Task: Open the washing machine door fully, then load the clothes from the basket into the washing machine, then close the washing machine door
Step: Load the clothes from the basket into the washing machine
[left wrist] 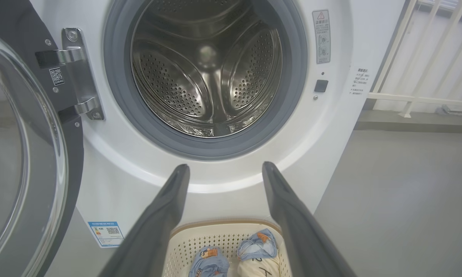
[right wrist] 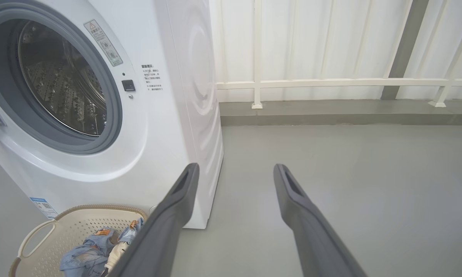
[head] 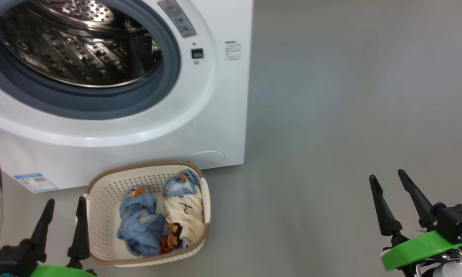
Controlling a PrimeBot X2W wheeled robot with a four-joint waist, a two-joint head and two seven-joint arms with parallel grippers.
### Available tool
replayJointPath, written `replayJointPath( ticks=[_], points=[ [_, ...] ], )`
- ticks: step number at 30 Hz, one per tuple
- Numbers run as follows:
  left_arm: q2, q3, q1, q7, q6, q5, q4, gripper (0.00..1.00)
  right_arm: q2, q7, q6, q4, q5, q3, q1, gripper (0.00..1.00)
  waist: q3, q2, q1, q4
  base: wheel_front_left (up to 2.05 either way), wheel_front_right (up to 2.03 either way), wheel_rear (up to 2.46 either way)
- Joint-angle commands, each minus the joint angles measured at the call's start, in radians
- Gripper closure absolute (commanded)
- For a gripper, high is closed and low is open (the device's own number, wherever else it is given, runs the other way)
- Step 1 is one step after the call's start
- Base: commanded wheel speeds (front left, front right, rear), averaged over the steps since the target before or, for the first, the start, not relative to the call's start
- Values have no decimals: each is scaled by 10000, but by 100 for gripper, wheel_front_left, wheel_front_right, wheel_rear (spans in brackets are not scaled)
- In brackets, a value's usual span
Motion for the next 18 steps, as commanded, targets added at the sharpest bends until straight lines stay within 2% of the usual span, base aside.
replayJointPath(
  ticks=[1, 8, 18],
  points=[
    [268, 290, -190, -63, 8, -102, -143, 0, -193, -122, 44, -259, -16, 182, -8, 0, 4, 0, 0, -1, 79, -196, 117],
    [192, 160, -198, -63, 8, 110, -139, 0, -176, -122, 44, -269, -5, 187, -7, 0, 47, 0, 0, 5, 60, -126, 65],
    [25, -8, -236, -63, 8, 67, 123, 0, -70, -122, 44, -295, -44, 157, -115, 0, 272, 0, 0, 35, 8, -9, 1]
  ],
)
